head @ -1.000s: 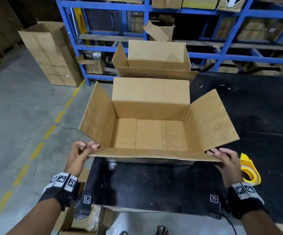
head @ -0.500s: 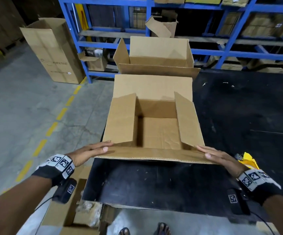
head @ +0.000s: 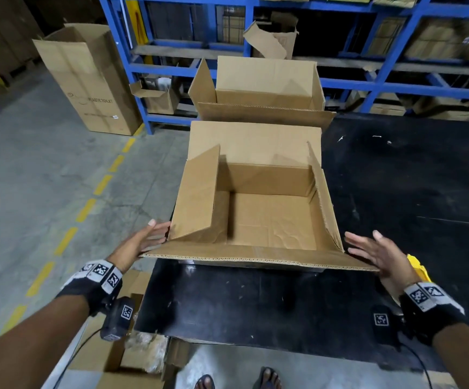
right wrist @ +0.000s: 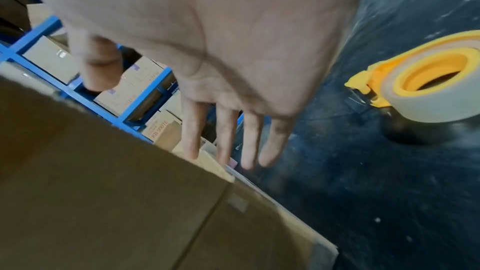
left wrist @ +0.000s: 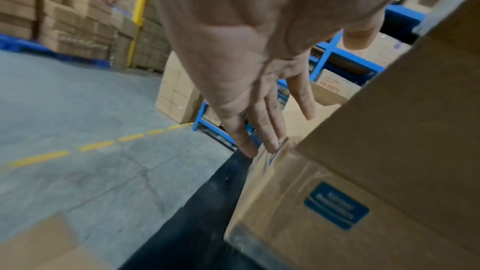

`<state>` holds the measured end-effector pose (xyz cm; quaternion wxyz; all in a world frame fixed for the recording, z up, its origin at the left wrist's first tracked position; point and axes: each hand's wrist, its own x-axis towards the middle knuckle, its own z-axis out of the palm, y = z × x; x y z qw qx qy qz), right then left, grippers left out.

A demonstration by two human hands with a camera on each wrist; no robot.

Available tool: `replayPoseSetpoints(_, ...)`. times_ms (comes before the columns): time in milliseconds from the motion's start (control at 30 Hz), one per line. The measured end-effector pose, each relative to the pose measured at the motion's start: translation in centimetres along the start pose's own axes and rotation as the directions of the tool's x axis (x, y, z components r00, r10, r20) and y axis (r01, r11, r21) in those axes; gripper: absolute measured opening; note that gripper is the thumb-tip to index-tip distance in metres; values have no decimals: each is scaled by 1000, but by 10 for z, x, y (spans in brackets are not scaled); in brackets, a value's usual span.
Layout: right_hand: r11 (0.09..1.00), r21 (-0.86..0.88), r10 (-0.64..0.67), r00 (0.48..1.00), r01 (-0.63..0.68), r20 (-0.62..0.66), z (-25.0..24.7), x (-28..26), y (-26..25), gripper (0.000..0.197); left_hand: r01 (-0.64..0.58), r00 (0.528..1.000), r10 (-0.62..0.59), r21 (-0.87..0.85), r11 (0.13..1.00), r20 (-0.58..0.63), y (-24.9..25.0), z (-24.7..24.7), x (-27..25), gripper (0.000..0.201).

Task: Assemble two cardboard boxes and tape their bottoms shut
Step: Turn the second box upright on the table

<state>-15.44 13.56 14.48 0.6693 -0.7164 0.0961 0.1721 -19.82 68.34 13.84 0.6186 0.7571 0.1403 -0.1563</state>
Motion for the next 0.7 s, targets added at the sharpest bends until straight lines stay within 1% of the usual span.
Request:
replayPoseSetpoints(33, 999, 45, -1, 999, 3, -41, 7, 0, 7, 70, 23, 1000, -24, -39, 999, -4, -8, 5, -2, 73)
replayPoseSetpoints(67, 995, 98, -3, 998, 9, -56, 15, 1, 14, 57, 54, 999, -54, -80, 995, 2, -16, 11, -3, 73)
replayPoseSetpoints(100, 988, 157, 8, 998, 1, -55, 24, 1, 20, 51, 88, 996, -90, -123, 988, -9, -22, 18, -1, 72)
replayPoseSetpoints(167, 966, 254, 49, 998, -35, -48, 38, 0, 25, 50, 100, 991, -117, -232, 968, -61, -30, 31, 3, 60)
replayPoseSetpoints(233, 960, 276, 63, 996, -44, -60, 43, 0, 26, 52, 69, 986, -110, -296, 953, -124, -28, 40, 7, 52)
replayPoseSetpoints(333, 971, 232, 86, 992, -62, -97, 41, 5, 25, 56, 37, 978, -104, -344, 938, -179, -24, 45, 12, 53)
replayPoseSetpoints(433, 978, 199, 88, 993, -70, -83, 41, 6, 21, 63, 39, 971, -121, -362, 931, -207, -23, 45, 15, 54)
replayPoseSetpoints(533, 969, 240, 85, 991, -57, -106, 44, 2, 19, 57, 25, 968, -116, -375, 927, -222, -27, 40, 15, 58)
replayPoseSetpoints(600, 973, 228, 86, 976, -39, -202, 42, 1, 20, 52, 21, 957, -114, -330, 944, -265, -28, 34, 14, 56)
replayPoseSetpoints(633, 983, 179, 73, 960, -25, -268, 38, 0, 24, 46, 23, 947, -116, -299, 954, -299, -31, 28, 12, 54)
replayPoseSetpoints(667, 994, 106, 46, 941, -11, -335, 32, -1, 34, 34, 21, 941, -113, -277, 961, -320, -37, 22, 9, 51)
replayPoseSetpoints(700, 1000, -15, 6, 914, -13, -406, 22, -5, 47, 23, 28, 926, -117, -242, 970, -359, -44, 15, 2, 45)
